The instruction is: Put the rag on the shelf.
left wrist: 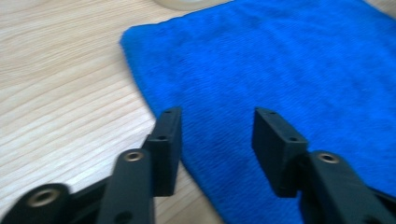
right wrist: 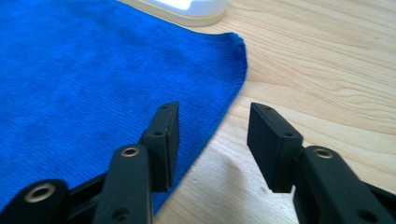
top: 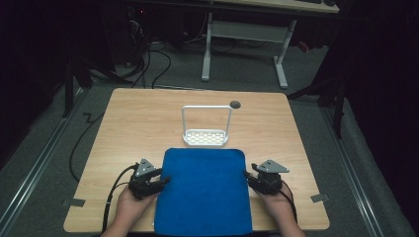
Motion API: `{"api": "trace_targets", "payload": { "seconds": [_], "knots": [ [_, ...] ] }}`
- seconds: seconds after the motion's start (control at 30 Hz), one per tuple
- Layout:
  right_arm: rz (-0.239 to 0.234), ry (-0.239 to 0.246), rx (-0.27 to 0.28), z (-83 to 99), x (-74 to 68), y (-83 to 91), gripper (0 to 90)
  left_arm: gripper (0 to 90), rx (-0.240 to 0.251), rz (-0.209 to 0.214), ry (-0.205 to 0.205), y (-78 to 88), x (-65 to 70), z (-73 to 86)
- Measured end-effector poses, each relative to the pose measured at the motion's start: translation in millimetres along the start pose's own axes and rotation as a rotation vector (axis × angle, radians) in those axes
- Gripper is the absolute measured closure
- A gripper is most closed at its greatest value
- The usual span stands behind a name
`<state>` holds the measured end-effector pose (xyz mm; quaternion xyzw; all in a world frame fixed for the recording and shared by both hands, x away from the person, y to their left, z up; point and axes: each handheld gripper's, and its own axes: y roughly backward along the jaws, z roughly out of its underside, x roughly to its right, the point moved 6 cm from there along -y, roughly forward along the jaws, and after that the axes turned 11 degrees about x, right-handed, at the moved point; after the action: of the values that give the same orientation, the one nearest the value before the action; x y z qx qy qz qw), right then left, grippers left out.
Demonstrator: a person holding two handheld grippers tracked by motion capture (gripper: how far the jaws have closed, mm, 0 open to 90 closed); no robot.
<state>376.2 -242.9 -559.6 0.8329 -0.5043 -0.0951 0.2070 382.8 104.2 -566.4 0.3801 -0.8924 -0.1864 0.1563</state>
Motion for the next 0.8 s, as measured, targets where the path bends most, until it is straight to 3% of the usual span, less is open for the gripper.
{"api": "trace_targets", "payload": {
  "seconds": [0.1, 0.23, 0.27, 0.37, 0.8],
  "knots": [
    [-0.017, 0.012, -0.005, -0.2, -5.1, -2.5, 62.0, 62.6, -0.031, 0.013, -0.026, -3.4, 5.2, 1.5],
    [-0.044, 0.056, -0.04, 2.6, -17.9, -9.2, 76.4, 70.7, -0.061, 0.003, -0.096, -6.5, 14.3, 4.4],
    [-0.055, 0.071, -0.073, 5.0, -21.2, -11.8, 80.8, 72.2, -0.064, 0.006, -0.096, -5.9, 14.7, 4.7],
    [-0.063, 0.065, -0.076, 5.4, -22.0, -11.5, 83.0, 72.9, -0.066, 0.023, -0.077, -1.6, 15.2, 6.9],
    [-0.127, 0.041, -0.111, 17.0, -37.8, 18.0, 81.6, 72.1, -0.089, 0.077, -0.075, 27.5, 32.0, 23.3]
  ]
}}
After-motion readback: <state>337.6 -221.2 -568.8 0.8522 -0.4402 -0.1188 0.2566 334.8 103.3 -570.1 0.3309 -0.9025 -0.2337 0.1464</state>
